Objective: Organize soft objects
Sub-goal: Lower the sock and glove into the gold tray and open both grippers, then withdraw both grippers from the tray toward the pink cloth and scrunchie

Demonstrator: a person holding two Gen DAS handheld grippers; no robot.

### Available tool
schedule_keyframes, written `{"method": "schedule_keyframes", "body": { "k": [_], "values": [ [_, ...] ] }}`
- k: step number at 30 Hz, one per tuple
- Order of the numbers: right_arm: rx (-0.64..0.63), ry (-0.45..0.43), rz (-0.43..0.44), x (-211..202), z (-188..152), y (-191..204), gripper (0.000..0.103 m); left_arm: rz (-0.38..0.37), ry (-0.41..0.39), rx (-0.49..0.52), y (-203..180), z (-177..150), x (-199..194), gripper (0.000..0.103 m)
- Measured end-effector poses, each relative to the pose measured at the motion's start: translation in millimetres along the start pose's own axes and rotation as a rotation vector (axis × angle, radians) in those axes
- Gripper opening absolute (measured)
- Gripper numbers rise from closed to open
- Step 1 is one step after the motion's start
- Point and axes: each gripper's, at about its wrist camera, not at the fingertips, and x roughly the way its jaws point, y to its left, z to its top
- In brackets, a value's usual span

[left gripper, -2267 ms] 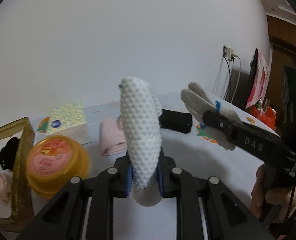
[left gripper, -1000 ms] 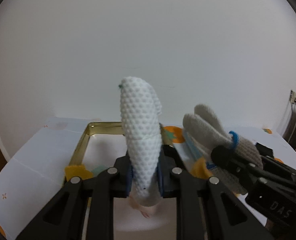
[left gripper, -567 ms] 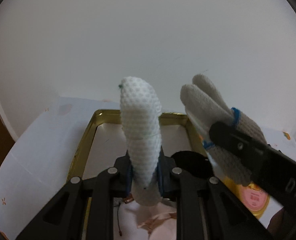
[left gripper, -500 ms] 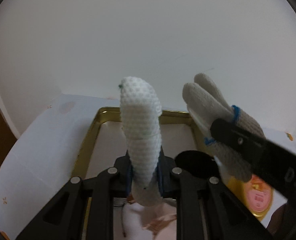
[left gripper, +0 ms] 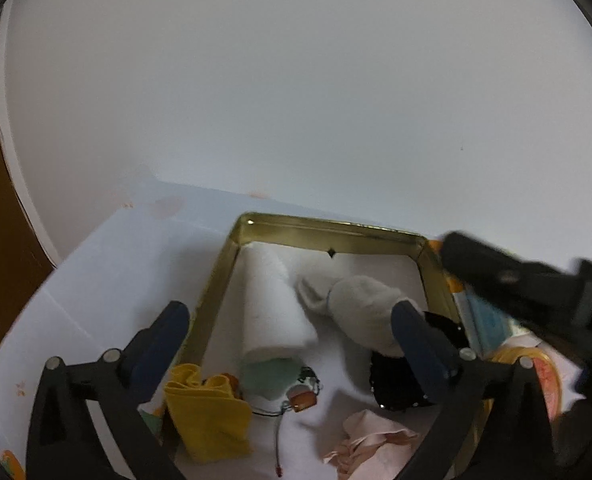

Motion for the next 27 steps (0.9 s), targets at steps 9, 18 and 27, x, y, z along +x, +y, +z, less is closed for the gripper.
{"method": "schedule_keyframes", "body": {
  "k": [9, 18, 27],
  "values": [
    [-0.182, -0.290, -0.196, -76.9, -50.5, 8.9, 0.062, 0.015, -0.079, -0.043, -4.2, 5.8, -2.7, 0.102],
    [-0.266, -0.395, -0.300, -94.7, -71.5, 2.9, 0.062, 0.027, -0.184, -0.059, -6.7, -9.0, -20.7, 0.101],
    [-0.299, -0.401, -0.333, -96.0, -84.2, 0.7, 0.062, 0.032, -0.257, -0.022, -21.4, -21.9, -33.5, 0.101]
  ]
}}
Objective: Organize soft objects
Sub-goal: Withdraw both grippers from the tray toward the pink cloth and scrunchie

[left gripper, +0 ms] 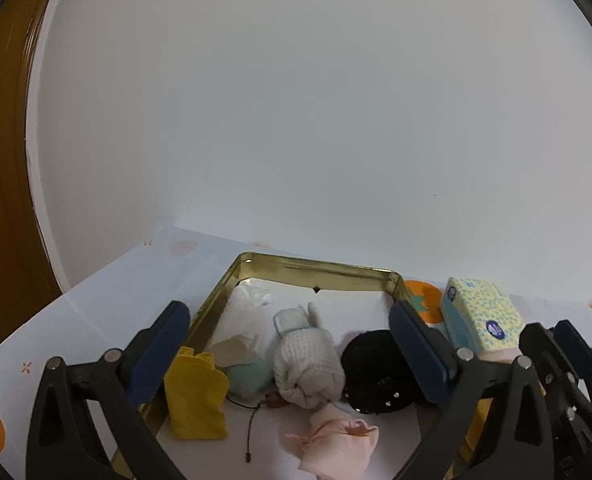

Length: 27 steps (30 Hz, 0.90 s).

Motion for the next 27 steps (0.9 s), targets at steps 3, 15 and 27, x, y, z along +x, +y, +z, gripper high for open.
{"method": "schedule_keyframes", "body": {
  "k": [3, 15, 27],
  "values": [
    [-0.002, 0.011, -0.002, -3.5, -1.3, -3.1, 0.062, 0.000, -0.014, 0.019, -5.1, -3.1, -4.4, 0.101],
    [-0.022, 0.028, -0.001, -23.3, -4.0, -15.4, 0.062, -0.029, 0.009, 0.063, -22.3, -25.2, -11.0, 0.098],
    [-0.015, 0.096, -0.036, -28.8, -7.2, -36.4, 0.062, -0.033, -0.025, 0.072, -29.8, -34.8, -27.5, 0.098]
  ]
}}
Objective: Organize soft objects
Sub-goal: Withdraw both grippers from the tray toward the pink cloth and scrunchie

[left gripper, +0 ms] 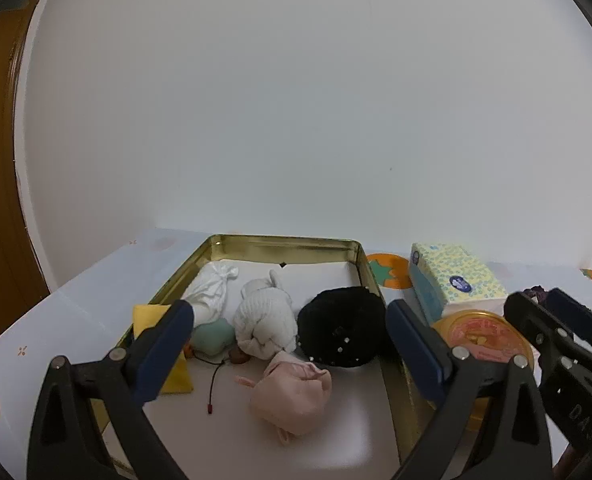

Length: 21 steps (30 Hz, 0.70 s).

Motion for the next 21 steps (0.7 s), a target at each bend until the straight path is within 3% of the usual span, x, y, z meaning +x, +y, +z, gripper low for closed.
{"method": "schedule_keyframes", "body": {
  "k": [14, 21],
  "values": [
    [0.042, 0.079, -0.028, -9.2, -4.4, -35.7, 0.062, -0.054, 0.013, 0.012, -20.3, -5.1, -14.8, 0.098],
    [0.115, 0.139, -0.075, -18.3, -10.3, -82.8, 0.062, -0.112, 0.016, 0.048, -44.4, -9.3, -26.5, 0.098]
  ]
}}
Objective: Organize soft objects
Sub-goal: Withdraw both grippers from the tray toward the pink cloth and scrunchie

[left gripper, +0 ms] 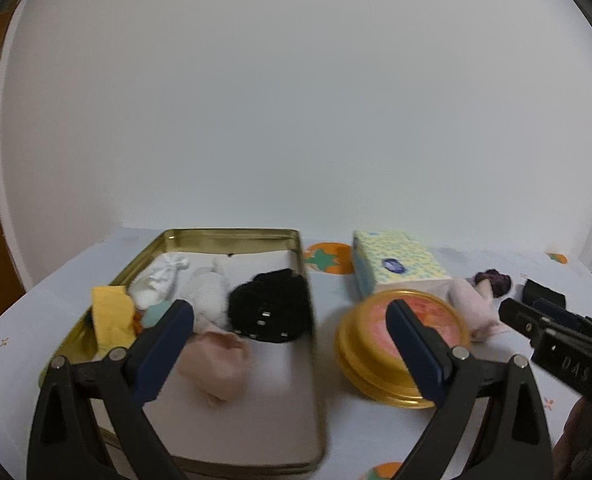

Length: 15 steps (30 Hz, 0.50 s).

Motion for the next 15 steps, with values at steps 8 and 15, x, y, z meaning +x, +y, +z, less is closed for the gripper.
{"method": "schedule_keyframes", "body": {
  "k": [8, 15],
  "values": [
    [0.160, 0.077, -0.067, -0.3, -1.1, -72.9, 0.062, -0.079, 0.016, 0.027, -28.4, -3.8, -2.3, 0.098],
    [0.139, 0.055, -0.115, -8.2, 3.0, -101.1, 0.062, -0.200, 0.034, 0.093, -73.8, -5.5, 0.4, 0.082]
  ]
}}
